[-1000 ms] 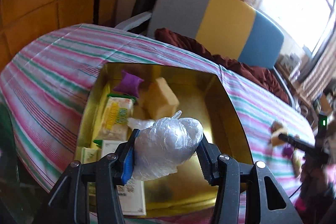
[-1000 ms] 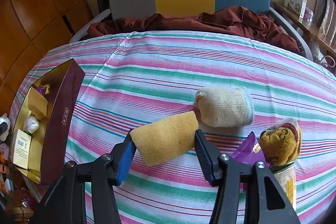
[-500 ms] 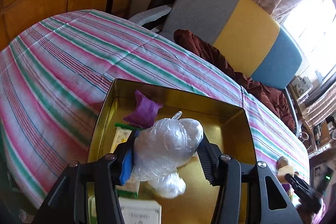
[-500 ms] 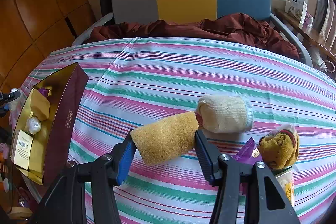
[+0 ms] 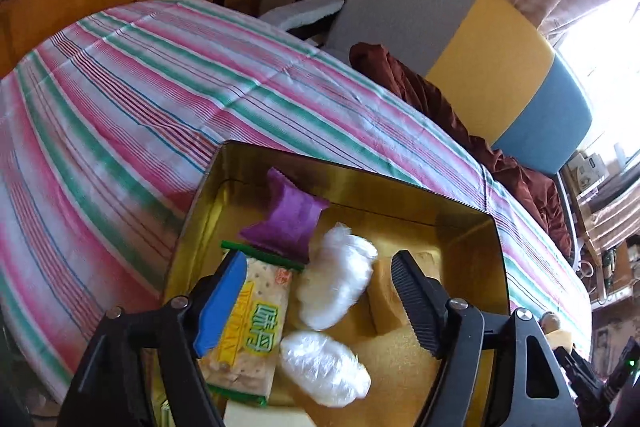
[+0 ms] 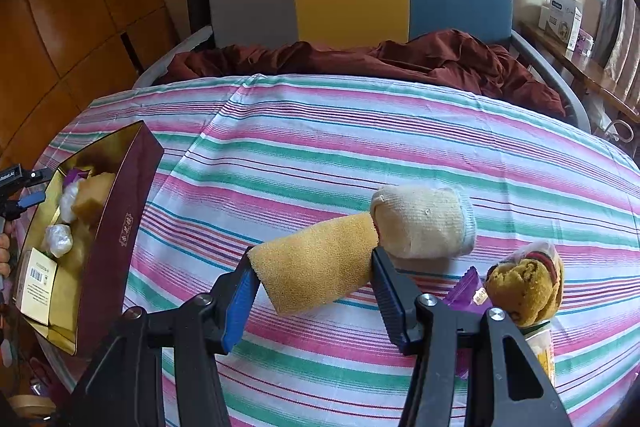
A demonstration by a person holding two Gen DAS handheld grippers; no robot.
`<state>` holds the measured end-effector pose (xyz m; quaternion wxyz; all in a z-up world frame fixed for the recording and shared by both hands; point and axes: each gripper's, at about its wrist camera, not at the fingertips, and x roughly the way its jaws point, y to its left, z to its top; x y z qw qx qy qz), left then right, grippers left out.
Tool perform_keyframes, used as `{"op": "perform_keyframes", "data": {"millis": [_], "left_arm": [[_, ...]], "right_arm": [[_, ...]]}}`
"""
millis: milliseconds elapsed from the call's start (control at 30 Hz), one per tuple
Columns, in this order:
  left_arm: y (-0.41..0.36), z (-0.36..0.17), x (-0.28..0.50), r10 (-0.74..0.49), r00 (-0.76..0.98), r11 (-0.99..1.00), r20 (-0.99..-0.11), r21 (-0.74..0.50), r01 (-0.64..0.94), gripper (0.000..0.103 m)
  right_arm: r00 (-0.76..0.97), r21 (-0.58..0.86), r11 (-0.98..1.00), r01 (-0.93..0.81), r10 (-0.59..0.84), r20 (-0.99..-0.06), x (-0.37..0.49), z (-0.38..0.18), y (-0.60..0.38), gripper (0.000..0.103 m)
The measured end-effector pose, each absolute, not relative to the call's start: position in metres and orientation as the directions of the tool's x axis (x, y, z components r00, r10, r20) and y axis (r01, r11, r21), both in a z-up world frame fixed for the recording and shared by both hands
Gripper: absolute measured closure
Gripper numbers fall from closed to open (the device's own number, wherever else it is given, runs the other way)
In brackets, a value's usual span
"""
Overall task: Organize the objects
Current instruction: 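Carry the yellow sponge into the gold tray and open the right tool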
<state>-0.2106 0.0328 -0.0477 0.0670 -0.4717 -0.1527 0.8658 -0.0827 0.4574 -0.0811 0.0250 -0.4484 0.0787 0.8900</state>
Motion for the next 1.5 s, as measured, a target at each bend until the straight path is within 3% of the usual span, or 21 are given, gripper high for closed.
{"op": "perform_keyframes", "data": {"millis": [300, 533, 733, 967, 1033, 1100, 1500], "left_arm": [[0.029, -0.023, -0.134, 0.200, -0.648, -0.976, -0.735, -0.208, -0.065, 0.025], [0.031, -0.011, -0.090, 0.178, -0.707, -0.984, -0.684, -0.126, -0.127, 0.022], [0.018, -0.007, -0.072, 0.170, -0.734, -0.985, -0.658, -0.119, -0.122, 0.019], [0.007, -0.016, -0.062, 0.170, -0.726, -0.985, -0.666, -0.141, -0.100, 0.019], [0.007, -0.017, -0.059, 0.160, -0.732, -0.987, -0.662, -0.129, -0.099, 0.018], [0.007, -0.017, -0.057, 0.155, -0.738, -0.988, -0.657, -0.120, -0.101, 0.017], [0.011, -0.014, -0.046, 0.147, -0.752, -0.989, -0.643, -0.105, -0.103, 0.015]], "right_arm": [[-0.636, 0.185, -0.980, -0.074, -0.096, -0.766, -0.077, -0.065, 0.433, 0.048], [-0.651, 0.230, -0.964, 0.132, -0.259, -0.713, -0.085, -0.026, 0.338, 0.047], [-0.548, 0.159, -0.946, 0.284, -0.296, -0.783, -0.111, -0.033, 0.241, 0.043], [-0.479, 0.150, -0.961, 0.233, -0.247, -0.842, -0.152, -0.069, 0.183, 0.040], [-0.445, 0.168, -0.956, 0.239, -0.262, -0.856, -0.159, -0.076, 0.174, 0.034], [-0.435, 0.186, -0.954, 0.234, -0.274, -0.858, -0.160, -0.080, 0.172, 0.018], [-0.530, 0.228, -0.957, 0.178, -0.288, -0.797, -0.122, -0.049, 0.204, 0.017]]}}
